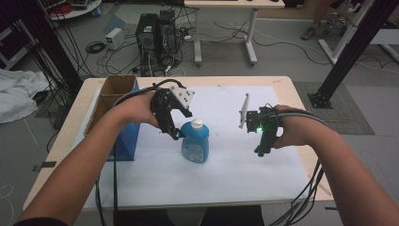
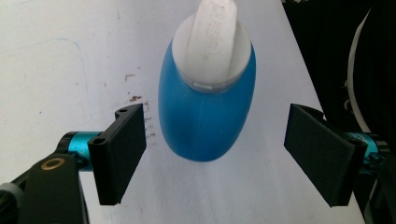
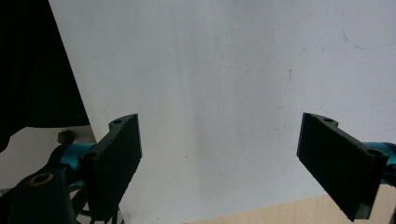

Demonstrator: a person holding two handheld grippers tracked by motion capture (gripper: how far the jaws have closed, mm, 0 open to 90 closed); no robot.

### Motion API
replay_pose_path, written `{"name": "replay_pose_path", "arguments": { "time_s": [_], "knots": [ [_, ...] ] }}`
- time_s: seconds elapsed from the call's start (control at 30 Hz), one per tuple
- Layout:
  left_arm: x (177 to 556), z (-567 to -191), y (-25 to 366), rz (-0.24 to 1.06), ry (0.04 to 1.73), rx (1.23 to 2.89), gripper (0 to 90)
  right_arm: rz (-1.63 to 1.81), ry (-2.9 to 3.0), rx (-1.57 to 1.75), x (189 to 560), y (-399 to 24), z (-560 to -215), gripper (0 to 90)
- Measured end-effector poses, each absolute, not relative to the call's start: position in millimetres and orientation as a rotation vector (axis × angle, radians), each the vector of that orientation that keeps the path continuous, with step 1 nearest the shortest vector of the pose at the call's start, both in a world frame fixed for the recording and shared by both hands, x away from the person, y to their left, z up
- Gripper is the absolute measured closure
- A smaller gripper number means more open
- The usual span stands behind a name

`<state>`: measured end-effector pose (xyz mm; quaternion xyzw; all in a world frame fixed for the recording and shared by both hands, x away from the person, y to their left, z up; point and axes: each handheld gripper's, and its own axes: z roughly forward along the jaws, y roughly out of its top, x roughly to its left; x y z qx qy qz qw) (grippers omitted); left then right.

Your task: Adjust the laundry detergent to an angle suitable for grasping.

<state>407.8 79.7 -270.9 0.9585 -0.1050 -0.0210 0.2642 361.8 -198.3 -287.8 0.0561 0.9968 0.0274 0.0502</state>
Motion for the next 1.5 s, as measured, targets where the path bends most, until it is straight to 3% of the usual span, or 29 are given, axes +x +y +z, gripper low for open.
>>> {"name": "replay_pose_path", "arguments": {
  "time_s": [0.57, 1.17, 1.5],
  "knots": [
    [392, -245, 105, -0.017, -0.177, 2.707, 17.0, 0.097, 3.030, 0.135, 362, -194, -281, 13.1],
    [371, -224, 118, 0.076, 0.014, 3.049, 10.4, 0.115, 3.033, 0.091, 365, -184, -277, 13.1],
    [366, -227, 117, 0.081, 0.102, 3.106, 10.5, 0.118, 3.040, 0.082, 367, -183, -276, 13.1]
  ]
}}
